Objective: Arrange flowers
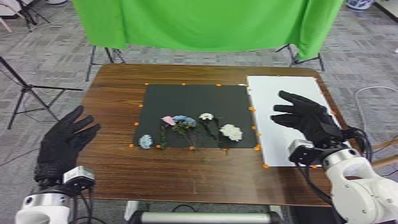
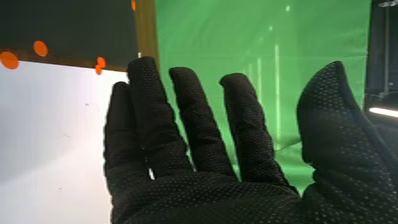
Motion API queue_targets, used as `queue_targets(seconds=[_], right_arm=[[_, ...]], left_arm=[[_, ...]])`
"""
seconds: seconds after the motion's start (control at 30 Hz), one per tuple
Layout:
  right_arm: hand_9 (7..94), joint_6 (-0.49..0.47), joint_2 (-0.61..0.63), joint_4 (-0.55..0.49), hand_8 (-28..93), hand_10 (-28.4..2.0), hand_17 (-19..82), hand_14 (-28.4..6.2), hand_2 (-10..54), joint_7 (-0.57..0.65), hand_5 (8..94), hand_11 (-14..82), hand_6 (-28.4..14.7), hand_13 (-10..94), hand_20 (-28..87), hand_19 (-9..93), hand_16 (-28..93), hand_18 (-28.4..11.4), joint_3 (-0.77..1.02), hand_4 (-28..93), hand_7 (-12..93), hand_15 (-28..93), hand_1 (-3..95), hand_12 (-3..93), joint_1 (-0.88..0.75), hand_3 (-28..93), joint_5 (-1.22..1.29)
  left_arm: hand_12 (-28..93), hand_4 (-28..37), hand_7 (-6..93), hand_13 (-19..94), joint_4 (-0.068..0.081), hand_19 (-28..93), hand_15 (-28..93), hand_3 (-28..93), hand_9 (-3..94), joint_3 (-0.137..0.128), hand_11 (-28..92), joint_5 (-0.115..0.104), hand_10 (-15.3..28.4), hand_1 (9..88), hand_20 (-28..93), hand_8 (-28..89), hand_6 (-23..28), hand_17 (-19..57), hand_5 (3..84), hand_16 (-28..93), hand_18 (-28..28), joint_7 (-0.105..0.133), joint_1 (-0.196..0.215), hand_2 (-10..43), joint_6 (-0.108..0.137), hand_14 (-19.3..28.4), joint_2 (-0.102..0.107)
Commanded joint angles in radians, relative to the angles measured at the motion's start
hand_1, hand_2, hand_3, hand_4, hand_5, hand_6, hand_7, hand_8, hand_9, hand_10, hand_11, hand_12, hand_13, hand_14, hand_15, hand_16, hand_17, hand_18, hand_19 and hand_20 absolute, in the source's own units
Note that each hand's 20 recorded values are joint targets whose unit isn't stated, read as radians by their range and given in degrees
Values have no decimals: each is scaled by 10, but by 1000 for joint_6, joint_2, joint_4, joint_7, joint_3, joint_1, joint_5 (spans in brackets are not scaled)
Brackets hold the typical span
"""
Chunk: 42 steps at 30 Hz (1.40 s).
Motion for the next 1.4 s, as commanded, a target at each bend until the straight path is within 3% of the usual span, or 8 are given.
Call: queue_targets(seconds=[0.03,0.23,1.07,1.33,1.4], right_arm=[[494,-13,-7,9,-164,-159,90,-200,89,-5,424,152,5,409,239,560,117,-213,-8,-208,214,355,158,127,5,932,-3],[494,-14,-10,9,-163,-158,91,-200,89,-3,424,152,4,411,239,560,117,-213,-10,-207,215,359,159,127,10,932,-4],[497,-35,-17,19,-165,-158,91,-199,85,4,425,154,6,414,240,563,113,-212,-27,-205,217,366,164,126,54,932,-6],[497,-35,-17,19,-166,-158,91,-199,84,6,425,153,7,415,240,562,114,-213,-28,-205,217,368,164,126,52,932,-4],[497,-36,-18,19,-165,-158,90,-199,84,7,426,154,7,415,240,562,113,-213,-29,-204,217,367,164,127,53,932,-2]], left_arm=[[99,-239,144,264,0,560,460,828,346,14,231,-11,177,225,33,-104,76,-89,358,-71,253,12,7,40,17,252,-2],[99,-237,142,265,-1,560,461,826,346,15,233,-8,178,225,31,-103,77,-89,358,-71,254,6,7,41,16,253,-5],[100,-233,140,268,-3,571,456,823,348,28,230,-19,179,229,27,-101,78,-73,360,-70,246,31,11,42,37,252,3],[100,-233,141,269,-7,572,458,824,348,29,231,-16,179,230,25,-101,77,-74,359,-70,247,26,6,40,32,253,6],[100,-233,141,269,-1,572,458,825,348,32,231,-16,179,230,24,-101,77,-75,359,-70,247,20,0,40,31,254,4]])
